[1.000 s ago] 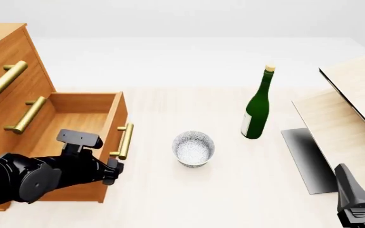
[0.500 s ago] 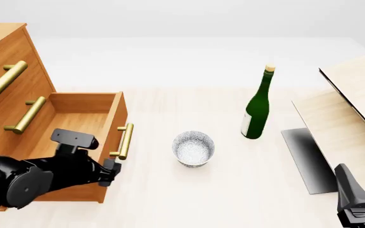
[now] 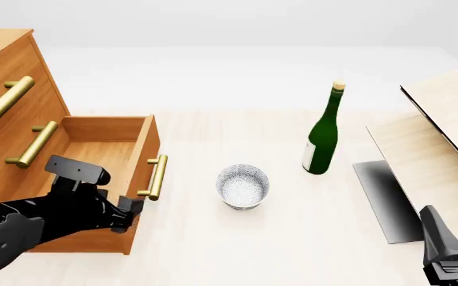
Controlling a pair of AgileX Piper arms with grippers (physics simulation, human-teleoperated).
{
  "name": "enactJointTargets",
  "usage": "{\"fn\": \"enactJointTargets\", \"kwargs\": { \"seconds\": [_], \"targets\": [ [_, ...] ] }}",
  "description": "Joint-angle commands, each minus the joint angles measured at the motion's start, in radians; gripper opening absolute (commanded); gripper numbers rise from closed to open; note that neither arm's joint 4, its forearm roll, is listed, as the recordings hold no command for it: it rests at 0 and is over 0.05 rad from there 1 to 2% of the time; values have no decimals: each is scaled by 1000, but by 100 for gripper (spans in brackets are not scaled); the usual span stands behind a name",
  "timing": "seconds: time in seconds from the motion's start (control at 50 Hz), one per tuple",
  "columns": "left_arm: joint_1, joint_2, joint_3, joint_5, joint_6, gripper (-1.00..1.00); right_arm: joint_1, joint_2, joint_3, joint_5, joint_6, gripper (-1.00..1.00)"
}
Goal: Put the bowl in the bottom drawer of the cabinet and close it.
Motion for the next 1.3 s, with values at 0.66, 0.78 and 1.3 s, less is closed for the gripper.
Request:
{"fn": "enactJointTargets", "kwargs": {
  "seconds": [0.66, 0.78, 1.3],
  "targets": [
    [-29, -236, -51, 94, -2, 100, 0, 0, 0, -1, 0, 100],
    [-36, -233, -59, 88, -6, 100, 0, 0, 1, -1, 0, 100],
    [-72, -198, -91, 59, -20, 100, 0, 0, 1, -1, 0, 100]
  ]
}}
